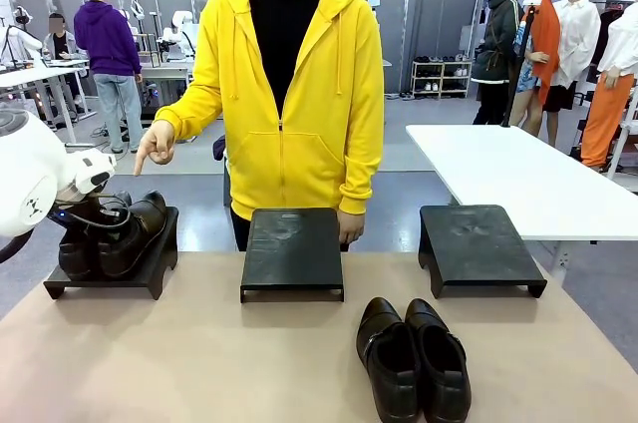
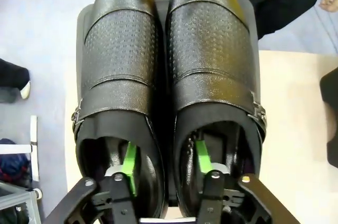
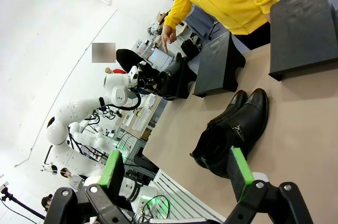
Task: Place the shoes on the stand as instructed by the person.
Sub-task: Pick up one pair of Shoes and place it on the Shoes Stand indicated by the person.
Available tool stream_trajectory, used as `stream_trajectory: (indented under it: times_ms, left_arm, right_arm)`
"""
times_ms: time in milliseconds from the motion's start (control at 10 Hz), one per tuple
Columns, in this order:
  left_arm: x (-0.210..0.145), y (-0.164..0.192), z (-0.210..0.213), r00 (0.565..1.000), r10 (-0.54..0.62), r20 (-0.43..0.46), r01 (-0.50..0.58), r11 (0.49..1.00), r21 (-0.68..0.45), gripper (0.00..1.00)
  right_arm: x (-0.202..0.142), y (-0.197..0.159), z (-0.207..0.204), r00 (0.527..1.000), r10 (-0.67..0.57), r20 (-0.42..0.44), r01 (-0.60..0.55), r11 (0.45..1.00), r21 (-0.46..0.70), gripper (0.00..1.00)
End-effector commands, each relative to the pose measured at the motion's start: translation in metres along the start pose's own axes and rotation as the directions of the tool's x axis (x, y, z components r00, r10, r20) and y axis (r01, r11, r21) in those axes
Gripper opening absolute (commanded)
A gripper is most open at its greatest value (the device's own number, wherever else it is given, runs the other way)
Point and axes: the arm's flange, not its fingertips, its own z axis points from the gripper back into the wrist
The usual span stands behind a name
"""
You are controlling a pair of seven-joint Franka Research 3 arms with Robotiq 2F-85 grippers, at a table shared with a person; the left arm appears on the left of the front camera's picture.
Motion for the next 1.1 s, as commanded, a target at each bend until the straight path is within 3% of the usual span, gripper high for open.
stream_trajectory:
  times_ms: [0, 100, 200, 300, 400, 1000]
  left_arm:
    - [0.006, -0.004, 0.003, 1.0, -0.004, -0.005, 0.004, 1.0, 0.025, 1.0]
    - [0.006, -0.003, 0.005, 1.0, -0.003, -0.011, 0.003, 1.0, 0.023, 1.0]
    - [0.007, -0.002, 0.007, 1.0, 0.002, -0.016, -0.001, 1.0, 0.019, 0.87]
    - [0.008, -0.002, 0.013, 1.0, 0.007, -0.012, -0.007, 1.0, 0.011, 0.97]
    - [0.009, 0.001, 0.023, 1.0, 0.019, -0.005, -0.019, 0.999, 0.027, 1.0]
    - [0.004, 0.001, 0.01, 1.0, 0.003, 0.009, -0.003, 1.0, 0.003, 1.0]
  right_arm:
    - [0.001, 0.002, 0.001, 1.0, 0.013, 0.008, -0.013, 1.0, 0.01, 1.0]
    - [0.001, 0.002, 0.001, 1.0, 0.013, 0.008, -0.013, 1.0, 0.01, 1.0]
    - [0.001, 0.002, 0.001, 1.0, 0.013, 0.008, -0.013, 1.0, 0.01, 1.0]
    - [0.001, 0.002, 0.001, 1.0, 0.013, 0.008, -0.013, 1.0, 0.01, 1.0]
    - [0.001, 0.002, 0.001, 1.0, 0.013, 0.008, -0.013, 1.0, 0.01, 1.0]
    - [0.001, 0.002, 0.001, 1.0, 0.013, 0.008, -0.013, 1.0, 0.01, 1.0]
